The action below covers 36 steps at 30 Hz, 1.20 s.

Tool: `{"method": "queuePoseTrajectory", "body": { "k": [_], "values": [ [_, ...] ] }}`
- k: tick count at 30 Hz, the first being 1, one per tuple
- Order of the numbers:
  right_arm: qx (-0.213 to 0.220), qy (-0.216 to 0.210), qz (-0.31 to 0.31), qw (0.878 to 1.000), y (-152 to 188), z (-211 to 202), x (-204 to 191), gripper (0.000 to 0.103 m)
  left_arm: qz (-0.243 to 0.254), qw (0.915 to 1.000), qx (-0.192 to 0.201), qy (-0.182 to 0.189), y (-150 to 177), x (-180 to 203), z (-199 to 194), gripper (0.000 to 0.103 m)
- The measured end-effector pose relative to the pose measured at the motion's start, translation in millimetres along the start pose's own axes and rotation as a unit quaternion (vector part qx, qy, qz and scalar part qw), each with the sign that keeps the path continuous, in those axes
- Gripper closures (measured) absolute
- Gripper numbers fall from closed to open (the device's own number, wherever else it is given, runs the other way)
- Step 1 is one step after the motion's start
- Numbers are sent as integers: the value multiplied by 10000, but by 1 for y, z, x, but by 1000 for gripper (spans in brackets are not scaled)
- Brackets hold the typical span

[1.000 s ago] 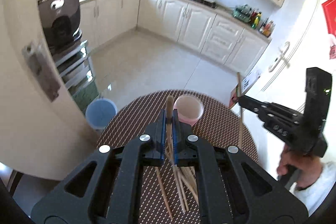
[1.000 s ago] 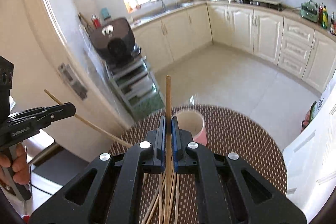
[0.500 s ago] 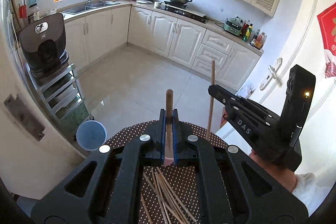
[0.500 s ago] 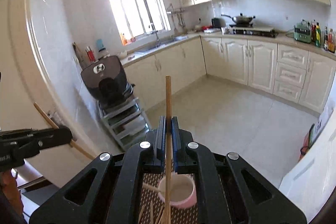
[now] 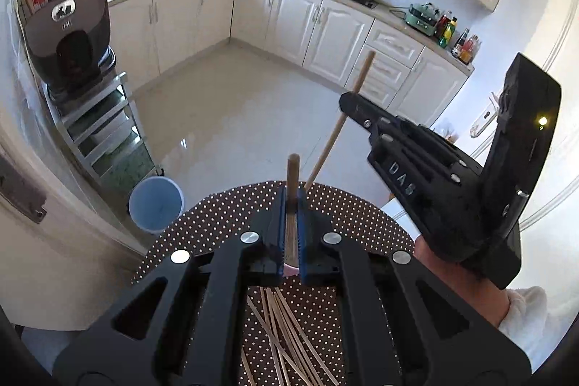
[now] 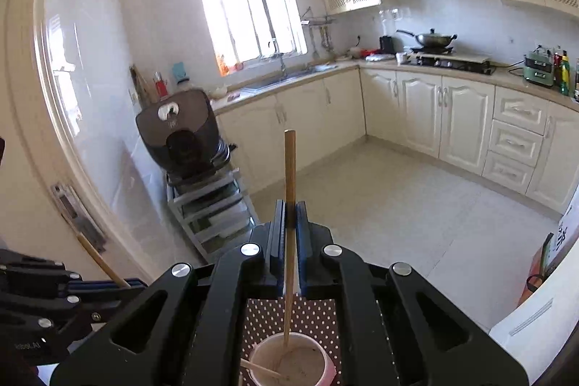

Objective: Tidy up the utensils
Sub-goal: 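Lower the chopstick into the pink cup and open the right gripper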

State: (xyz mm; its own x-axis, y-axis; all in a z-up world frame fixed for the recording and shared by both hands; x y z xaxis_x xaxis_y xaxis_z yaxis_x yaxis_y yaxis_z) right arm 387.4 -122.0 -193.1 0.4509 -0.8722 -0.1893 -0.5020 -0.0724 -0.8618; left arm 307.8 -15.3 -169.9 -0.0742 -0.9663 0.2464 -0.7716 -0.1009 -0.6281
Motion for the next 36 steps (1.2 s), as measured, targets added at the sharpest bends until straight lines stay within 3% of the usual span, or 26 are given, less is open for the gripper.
{"method": "queuePoseTrajectory", "body": {
  "k": [12, 30, 32, 33, 36],
  "values": [
    [-734, -42, 330, 9967, 42, 6, 13, 99, -103, 9994, -321, -28, 12, -2, 20, 97],
    [-1253, 115, 789, 9889, 70, -12, 12, 94, -39, 9981, -571, -216, 29, -4, 15, 95],
    [-1255, 126, 834, 9885, 70, -16, 11, 91, -14, 9982, -575, -194, 32, -4, 11, 92],
    [-1253, 134, 849, 9884, 70, -19, 10, 91, -16, 9982, -571, -185, 33, -4, 8, 86],
    [-1245, 153, 893, 9881, 70, -29, 8, 85, 5, 9988, -447, -185, 38, -4, -2, 54]
  ]
}}
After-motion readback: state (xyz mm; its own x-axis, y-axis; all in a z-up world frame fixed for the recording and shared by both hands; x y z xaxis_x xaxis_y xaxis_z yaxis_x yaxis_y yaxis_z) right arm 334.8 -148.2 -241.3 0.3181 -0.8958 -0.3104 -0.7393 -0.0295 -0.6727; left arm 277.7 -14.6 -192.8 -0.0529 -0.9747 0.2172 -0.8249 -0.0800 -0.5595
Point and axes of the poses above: each gripper's, at about its wrist camera, not at the fingertips, and z roughly the way its jaws point, x to its right, y to its underside, the point moved 4 cm from there along z, roughly the way its jaws point, and after that the axes turned 2 degrees about y, right-handed, at the moved point
